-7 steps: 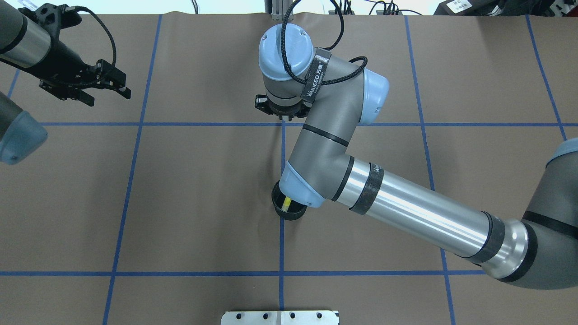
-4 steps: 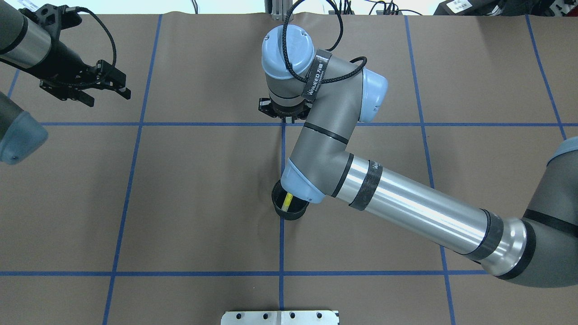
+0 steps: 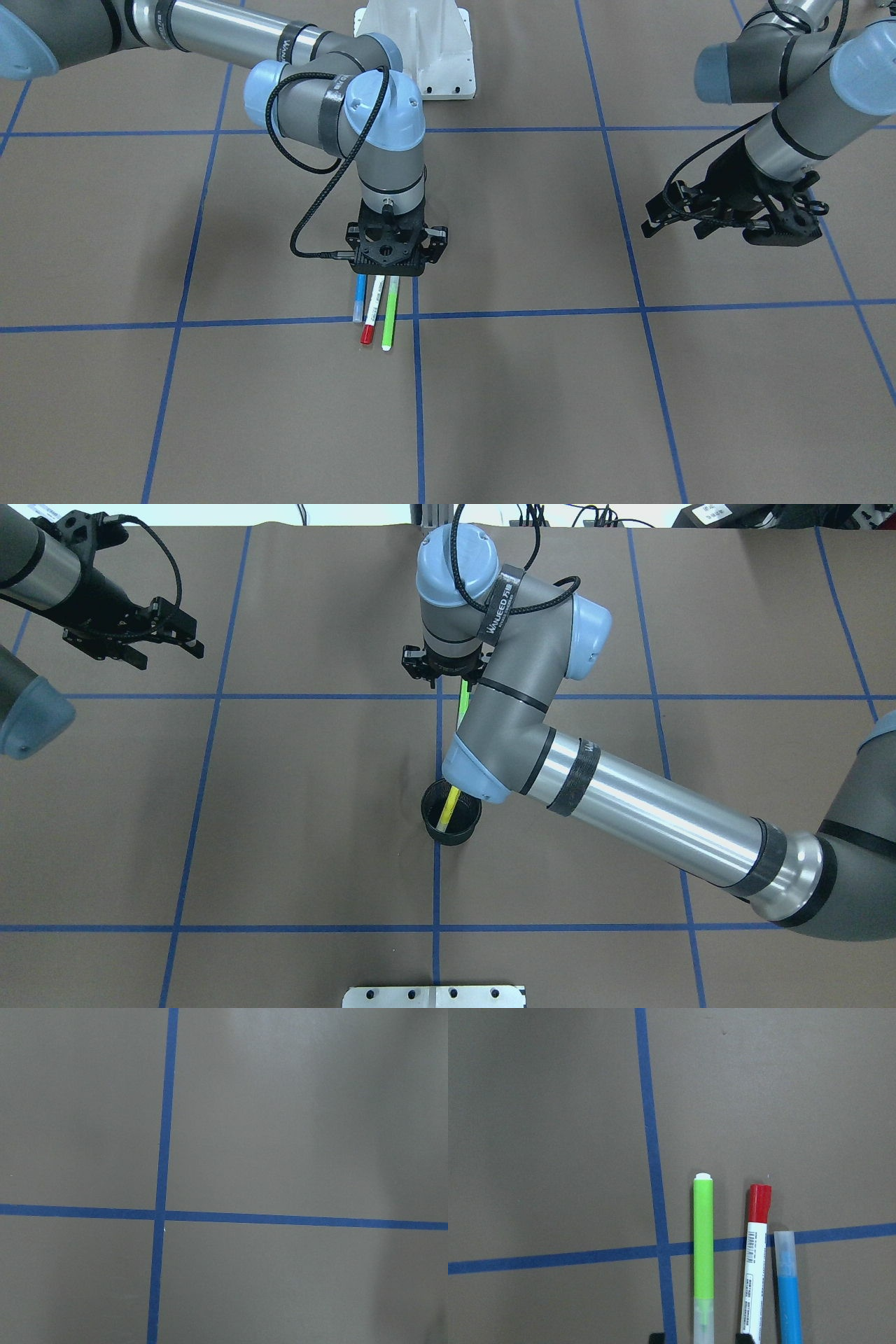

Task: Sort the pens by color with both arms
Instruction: 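Lower the green marker beside the red-capped marker and release, then raise the right gripper away while the left gripper moves over the cup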

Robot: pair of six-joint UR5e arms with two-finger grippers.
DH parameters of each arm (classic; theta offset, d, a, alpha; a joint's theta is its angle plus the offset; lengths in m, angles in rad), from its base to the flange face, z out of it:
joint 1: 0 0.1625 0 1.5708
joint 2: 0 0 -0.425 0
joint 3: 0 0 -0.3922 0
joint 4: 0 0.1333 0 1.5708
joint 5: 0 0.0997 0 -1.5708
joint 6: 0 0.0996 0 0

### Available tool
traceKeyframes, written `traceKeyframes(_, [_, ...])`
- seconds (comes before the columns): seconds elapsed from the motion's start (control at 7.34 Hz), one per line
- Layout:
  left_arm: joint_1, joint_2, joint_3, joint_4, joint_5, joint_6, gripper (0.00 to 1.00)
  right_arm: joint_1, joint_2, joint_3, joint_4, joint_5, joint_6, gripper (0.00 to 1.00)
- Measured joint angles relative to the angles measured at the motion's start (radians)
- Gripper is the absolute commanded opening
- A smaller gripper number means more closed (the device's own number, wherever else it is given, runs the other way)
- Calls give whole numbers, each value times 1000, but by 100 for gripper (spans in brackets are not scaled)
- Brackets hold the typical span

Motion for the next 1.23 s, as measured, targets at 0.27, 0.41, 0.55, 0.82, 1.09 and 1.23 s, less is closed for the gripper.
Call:
traceKeyframes(0.27, [3,-10,-2,0,-4,-14,100,41,-11,14,-5,85,-31,97])
traceKeyframes(0.41, [12,-25,-6,-5,-4,-39,100,62,-32,34,-8,111,-48,98])
traceKeyframes(0.55, [32,-49,-14,-8,-2,-76,100,81,-69,68,-15,125,-72,98])
traceKeyframes(0.82, [89,-108,-32,-8,29,-152,100,122,-153,145,-37,134,-122,98])
traceKeyframes(1.09, [176,-174,-39,-8,133,-237,100,165,-223,194,-39,147,-179,98])
traceKeyframes(1.23, [223,-202,-39,-8,188,-270,100,191,-251,205,-37,165,-217,98])
